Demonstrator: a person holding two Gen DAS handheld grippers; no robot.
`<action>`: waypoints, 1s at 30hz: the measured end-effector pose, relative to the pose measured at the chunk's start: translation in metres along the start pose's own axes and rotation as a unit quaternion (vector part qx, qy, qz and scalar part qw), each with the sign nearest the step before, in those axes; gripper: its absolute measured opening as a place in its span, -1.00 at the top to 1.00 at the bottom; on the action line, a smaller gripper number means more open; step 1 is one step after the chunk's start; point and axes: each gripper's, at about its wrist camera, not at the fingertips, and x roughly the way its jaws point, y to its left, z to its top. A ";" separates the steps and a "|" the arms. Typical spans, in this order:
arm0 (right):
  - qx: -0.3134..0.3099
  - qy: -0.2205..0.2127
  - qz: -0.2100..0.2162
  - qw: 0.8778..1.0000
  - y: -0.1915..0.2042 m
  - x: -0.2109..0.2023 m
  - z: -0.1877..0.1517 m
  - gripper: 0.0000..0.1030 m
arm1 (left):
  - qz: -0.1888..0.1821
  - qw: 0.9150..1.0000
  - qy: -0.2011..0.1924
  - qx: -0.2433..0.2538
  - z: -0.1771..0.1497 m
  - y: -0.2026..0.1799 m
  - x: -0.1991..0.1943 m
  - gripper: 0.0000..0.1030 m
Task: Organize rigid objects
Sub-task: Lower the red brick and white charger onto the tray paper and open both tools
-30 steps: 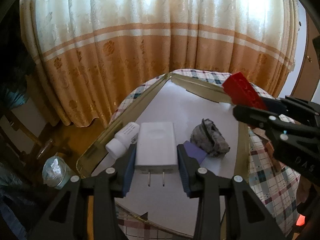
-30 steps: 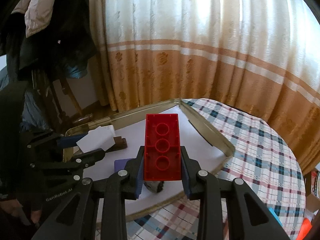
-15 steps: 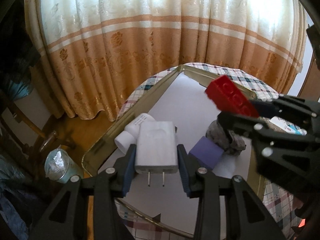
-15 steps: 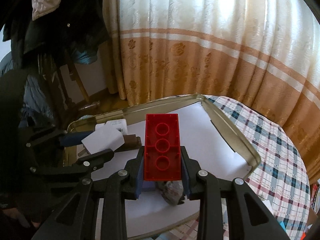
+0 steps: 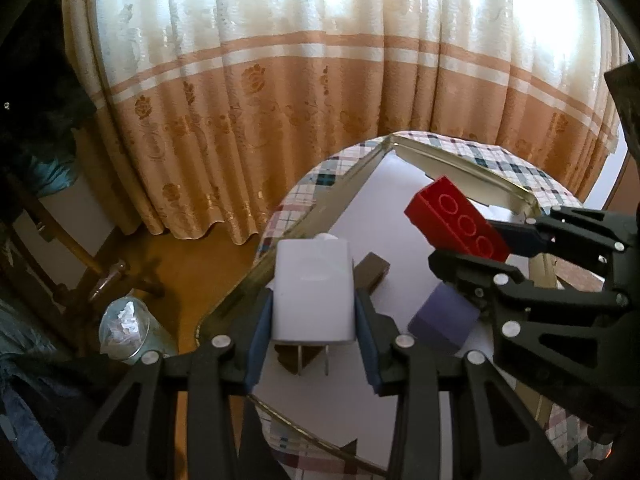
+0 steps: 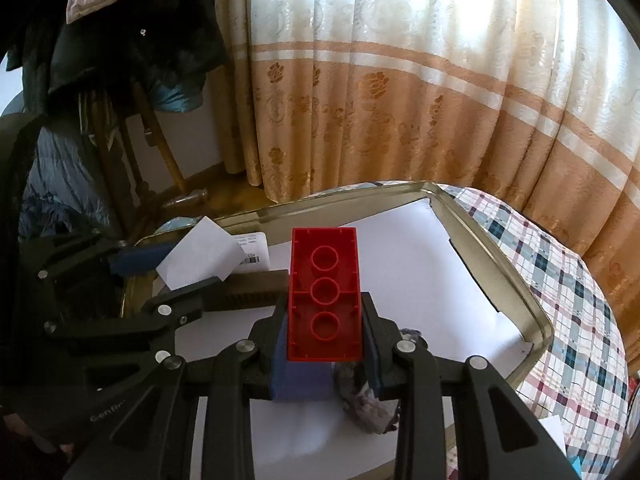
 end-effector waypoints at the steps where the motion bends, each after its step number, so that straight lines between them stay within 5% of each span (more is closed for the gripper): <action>1: 0.001 0.001 0.001 1.000 0.001 0.002 0.001 0.34 | 0.002 1.000 -0.001 0.000 0.000 0.001 0.000 0.24; 22: 0.009 0.013 0.002 1.000 0.002 0.007 -0.005 0.34 | -0.004 1.000 -0.002 -0.001 -0.001 0.006 0.002 0.24; 30: 0.028 -0.009 -0.006 1.000 -0.003 -0.007 -0.005 -0.05 | -0.008 1.000 0.002 -0.024 0.001 0.007 0.003 -0.16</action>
